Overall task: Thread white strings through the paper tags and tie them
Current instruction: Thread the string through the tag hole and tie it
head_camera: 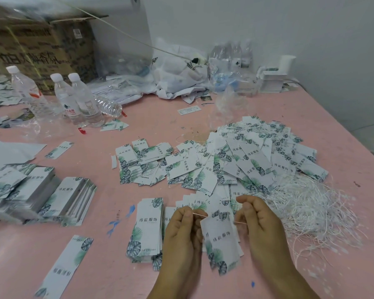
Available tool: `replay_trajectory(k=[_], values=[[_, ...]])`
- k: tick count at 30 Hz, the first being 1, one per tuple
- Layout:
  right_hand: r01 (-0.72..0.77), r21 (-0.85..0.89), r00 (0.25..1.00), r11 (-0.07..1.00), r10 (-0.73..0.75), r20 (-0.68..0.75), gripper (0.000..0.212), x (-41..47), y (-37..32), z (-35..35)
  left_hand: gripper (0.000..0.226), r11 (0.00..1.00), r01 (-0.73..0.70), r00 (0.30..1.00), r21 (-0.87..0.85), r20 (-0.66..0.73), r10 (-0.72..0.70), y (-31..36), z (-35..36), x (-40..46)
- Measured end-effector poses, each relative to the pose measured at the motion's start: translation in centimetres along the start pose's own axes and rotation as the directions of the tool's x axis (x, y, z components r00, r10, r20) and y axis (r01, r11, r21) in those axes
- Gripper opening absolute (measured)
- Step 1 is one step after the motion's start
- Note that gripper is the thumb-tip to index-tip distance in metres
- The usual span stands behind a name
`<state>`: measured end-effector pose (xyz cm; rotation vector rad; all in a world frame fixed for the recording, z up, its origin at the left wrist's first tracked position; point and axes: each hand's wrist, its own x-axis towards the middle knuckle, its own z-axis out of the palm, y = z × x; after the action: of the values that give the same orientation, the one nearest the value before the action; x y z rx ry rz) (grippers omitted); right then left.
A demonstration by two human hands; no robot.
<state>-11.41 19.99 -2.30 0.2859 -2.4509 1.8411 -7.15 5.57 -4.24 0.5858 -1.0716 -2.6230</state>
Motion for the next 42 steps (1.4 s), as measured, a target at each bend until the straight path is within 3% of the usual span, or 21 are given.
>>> replay_trajectory(k=[2, 4, 8, 13, 17, 24, 27, 32, 39, 42], values=[[-0.043, -0.001, 0.999, 0.999, 0.043, 0.034, 0.015, 0.1, 0.0, -0.2, 0.019, 0.998, 0.017, 1.000, -0.067, -0.014, -0.018, 0.0, 0.1, 0.1], [-0.201, 0.151, 0.977, 0.968, 0.187, 0.101, 0.011, 0.5, -0.2, -0.5, 0.017, 0.991, 0.041, 0.999, -0.128, -0.015, -0.043, 0.1, 0.1, 0.2], [-0.497, 0.524, 0.867, 0.692, 0.367, 0.337, 0.020, 1.7, -0.1, -1.6, 0.017, 0.967, 0.121, 0.990, -0.223, -0.037, -0.133, 0.5, 0.0, 0.5], [-0.582, 0.641, 0.813, 0.500, 0.353, 0.463, 0.008, 2.6, 0.5, -2.5, 0.017, 0.953, 0.172, 0.981, -0.249, -0.040, -0.188, 0.8, -0.1, 0.4], [-0.611, 0.674, 0.791, 0.415, 0.348, 0.503, 0.018, 3.1, 0.8, -3.0, 0.023, 0.968, 0.159, 0.986, -0.195, -0.007, -0.164, 0.6, -0.3, 0.3], [-0.626, 0.618, 0.780, 0.475, 0.356, 0.515, 0.014, 2.6, 0.2, -2.5, 0.016, 0.993, 0.105, 0.994, -0.049, 0.042, -0.103, 0.4, -0.2, 0.0], [-0.652, 0.614, 0.758, 0.444, 0.354, 0.548, 0.010, 2.1, -0.1, -2.0, 0.009, 0.997, 0.077, 0.996, 0.017, 0.040, -0.078, 0.3, 0.0, -0.1], [-0.601, 0.562, 0.795, 0.568, 0.358, 0.489, 0.011, 1.6, -0.3, -1.2, 0.003, 0.996, 0.025, 0.997, 0.088, 0.074, -0.031, 0.0, 0.0, -0.4], [-0.590, 0.638, 0.808, 0.495, 0.348, 0.476, 0.027, 2.2, -0.1, -1.9, 0.025, 0.996, 0.024, 0.995, 0.084, 0.095, -0.032, -0.3, -0.3, -0.3], [-0.537, 0.619, 0.842, 0.573, 0.315, 0.439, 0.030, 2.3, 0.0, -2.5, 0.026, 0.995, 0.016, 0.994, 0.097, 0.108, -0.027, -0.3, -0.3, -0.4]])
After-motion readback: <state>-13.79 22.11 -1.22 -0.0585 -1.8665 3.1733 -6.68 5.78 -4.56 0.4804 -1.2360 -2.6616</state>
